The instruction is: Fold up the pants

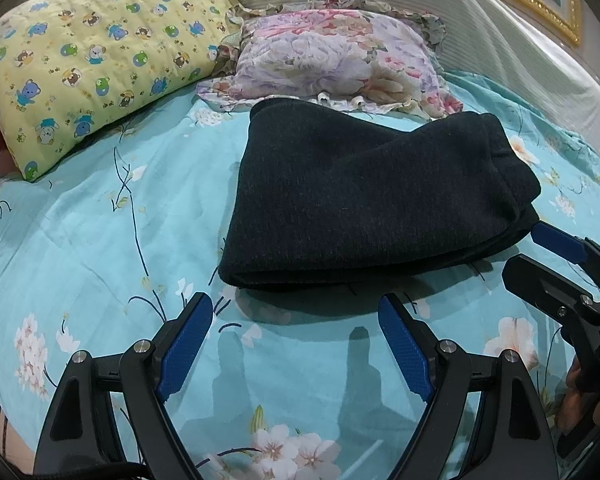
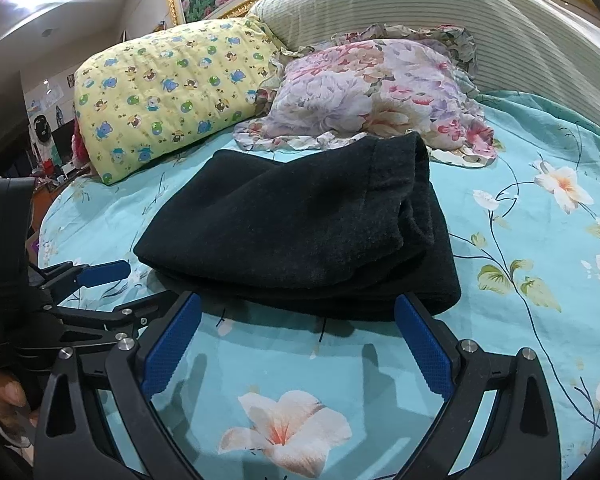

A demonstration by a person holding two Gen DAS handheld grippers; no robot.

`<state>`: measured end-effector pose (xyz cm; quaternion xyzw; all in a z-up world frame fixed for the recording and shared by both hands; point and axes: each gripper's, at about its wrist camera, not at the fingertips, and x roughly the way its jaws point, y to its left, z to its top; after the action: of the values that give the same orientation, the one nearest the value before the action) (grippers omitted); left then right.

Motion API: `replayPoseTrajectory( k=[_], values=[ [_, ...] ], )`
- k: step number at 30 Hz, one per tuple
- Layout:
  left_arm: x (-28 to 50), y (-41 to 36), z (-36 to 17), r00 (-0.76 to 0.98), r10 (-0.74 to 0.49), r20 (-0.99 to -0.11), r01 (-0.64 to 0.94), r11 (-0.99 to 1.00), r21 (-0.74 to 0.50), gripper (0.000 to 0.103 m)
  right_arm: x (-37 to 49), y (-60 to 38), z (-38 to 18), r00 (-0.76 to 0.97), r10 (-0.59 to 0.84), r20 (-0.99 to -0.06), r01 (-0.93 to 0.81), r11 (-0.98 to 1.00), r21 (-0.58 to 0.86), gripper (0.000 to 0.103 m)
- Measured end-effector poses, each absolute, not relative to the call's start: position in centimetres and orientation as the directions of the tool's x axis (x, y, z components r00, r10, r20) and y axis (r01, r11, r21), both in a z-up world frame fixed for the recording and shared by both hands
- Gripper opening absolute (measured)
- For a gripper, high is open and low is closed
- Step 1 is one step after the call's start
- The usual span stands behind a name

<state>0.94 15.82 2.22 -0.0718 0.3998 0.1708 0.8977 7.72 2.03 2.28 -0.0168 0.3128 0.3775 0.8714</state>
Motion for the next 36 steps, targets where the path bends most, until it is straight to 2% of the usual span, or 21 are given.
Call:
replayPoseTrajectory(
  k=[36],
  values=[
    [1.17,15.83,1.96,0.610,0.249,-0.752,-0.357,0.934,0.019,0.086,7.66,2.66,1.75,0.506,0.644,-0.573,-0.668,0.713,0.213,0.097]
  ],
)
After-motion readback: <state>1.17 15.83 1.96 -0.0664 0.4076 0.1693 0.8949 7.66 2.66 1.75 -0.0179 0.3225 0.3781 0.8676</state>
